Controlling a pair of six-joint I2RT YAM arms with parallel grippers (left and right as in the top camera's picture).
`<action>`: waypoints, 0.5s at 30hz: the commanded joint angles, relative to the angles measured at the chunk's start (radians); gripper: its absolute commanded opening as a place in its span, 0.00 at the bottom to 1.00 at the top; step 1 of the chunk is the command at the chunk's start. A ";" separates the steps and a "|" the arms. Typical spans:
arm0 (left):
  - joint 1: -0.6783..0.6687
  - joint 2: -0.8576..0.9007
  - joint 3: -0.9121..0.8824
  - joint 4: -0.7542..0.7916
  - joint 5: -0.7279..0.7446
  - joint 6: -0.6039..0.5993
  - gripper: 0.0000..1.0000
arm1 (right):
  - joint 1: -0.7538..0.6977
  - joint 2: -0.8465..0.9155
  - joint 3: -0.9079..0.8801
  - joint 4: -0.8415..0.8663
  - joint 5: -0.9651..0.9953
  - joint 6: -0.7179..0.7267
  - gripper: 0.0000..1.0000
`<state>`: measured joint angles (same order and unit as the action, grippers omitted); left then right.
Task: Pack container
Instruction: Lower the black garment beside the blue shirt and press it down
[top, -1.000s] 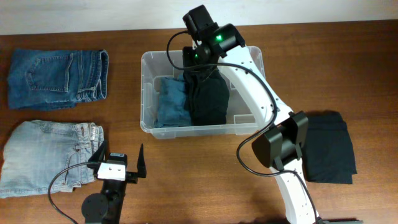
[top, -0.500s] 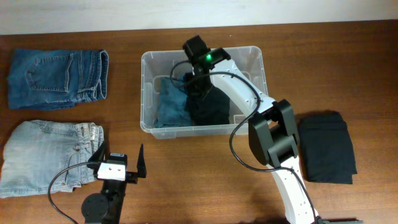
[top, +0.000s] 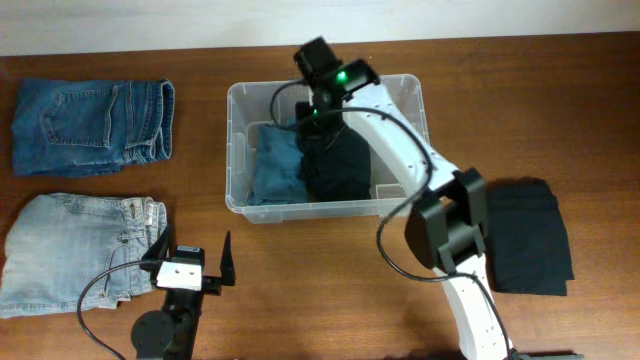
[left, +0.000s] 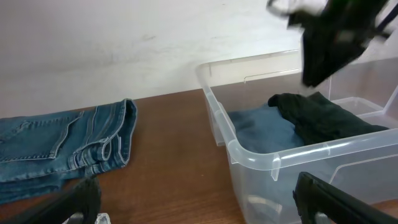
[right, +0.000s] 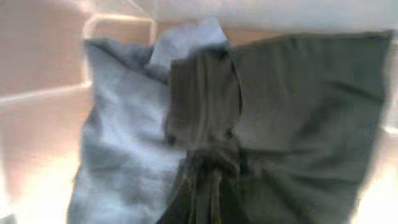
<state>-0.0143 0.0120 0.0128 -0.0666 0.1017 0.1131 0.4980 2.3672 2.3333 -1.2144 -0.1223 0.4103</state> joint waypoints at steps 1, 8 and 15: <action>0.005 -0.005 -0.004 -0.003 0.007 0.016 0.99 | -0.002 -0.040 0.026 -0.070 0.001 -0.010 0.06; 0.005 -0.005 -0.004 -0.002 0.007 0.016 0.99 | 0.041 -0.031 -0.090 -0.169 0.002 -0.010 0.07; 0.005 -0.005 -0.004 -0.002 0.007 0.016 0.99 | 0.045 -0.031 -0.351 0.037 -0.028 -0.003 0.07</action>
<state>-0.0143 0.0120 0.0128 -0.0666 0.1017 0.1131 0.5385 2.3341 2.0430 -1.2263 -0.1352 0.4088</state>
